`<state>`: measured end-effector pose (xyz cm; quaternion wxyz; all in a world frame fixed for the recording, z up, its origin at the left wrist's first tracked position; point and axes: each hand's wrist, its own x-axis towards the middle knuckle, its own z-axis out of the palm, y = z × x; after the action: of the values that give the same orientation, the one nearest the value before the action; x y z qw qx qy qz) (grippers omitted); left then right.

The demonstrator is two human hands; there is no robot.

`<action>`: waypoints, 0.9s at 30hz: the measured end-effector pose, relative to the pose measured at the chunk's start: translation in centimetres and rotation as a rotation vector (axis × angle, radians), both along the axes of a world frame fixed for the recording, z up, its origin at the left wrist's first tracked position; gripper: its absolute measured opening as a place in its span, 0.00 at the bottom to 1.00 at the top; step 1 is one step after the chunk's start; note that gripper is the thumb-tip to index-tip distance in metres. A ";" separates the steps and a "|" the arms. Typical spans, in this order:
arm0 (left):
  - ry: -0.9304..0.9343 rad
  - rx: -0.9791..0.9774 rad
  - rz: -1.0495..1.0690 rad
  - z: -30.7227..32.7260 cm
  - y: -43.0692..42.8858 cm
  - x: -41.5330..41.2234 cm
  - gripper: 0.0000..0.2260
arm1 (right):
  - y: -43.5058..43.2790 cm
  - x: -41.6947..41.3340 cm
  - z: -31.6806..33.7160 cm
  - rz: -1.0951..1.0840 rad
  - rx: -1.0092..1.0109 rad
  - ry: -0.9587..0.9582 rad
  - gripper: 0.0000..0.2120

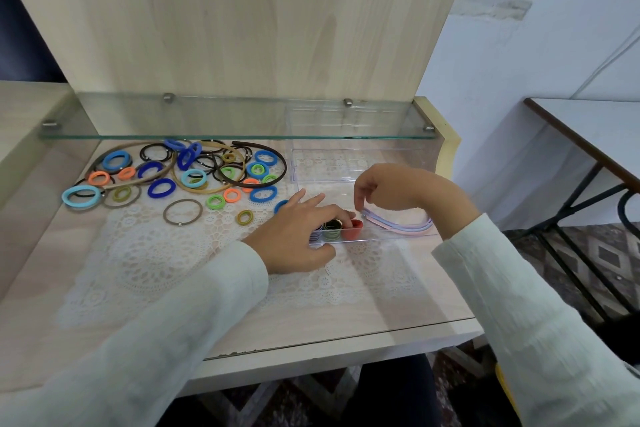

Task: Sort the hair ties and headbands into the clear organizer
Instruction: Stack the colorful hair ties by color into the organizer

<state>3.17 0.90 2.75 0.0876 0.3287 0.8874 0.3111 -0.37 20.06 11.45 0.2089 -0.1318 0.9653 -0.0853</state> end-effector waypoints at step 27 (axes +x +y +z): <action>0.258 -0.095 0.179 -2.2 -2.2 -1.1 0.24 | 1.3 1.5 -8.2 0.006 -0.216 0.410 0.16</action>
<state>2.06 -1.31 0.59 -0.0397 0.2812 0.9307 0.2306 1.15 21.35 3.28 -0.0067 -0.1710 0.9724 -0.1589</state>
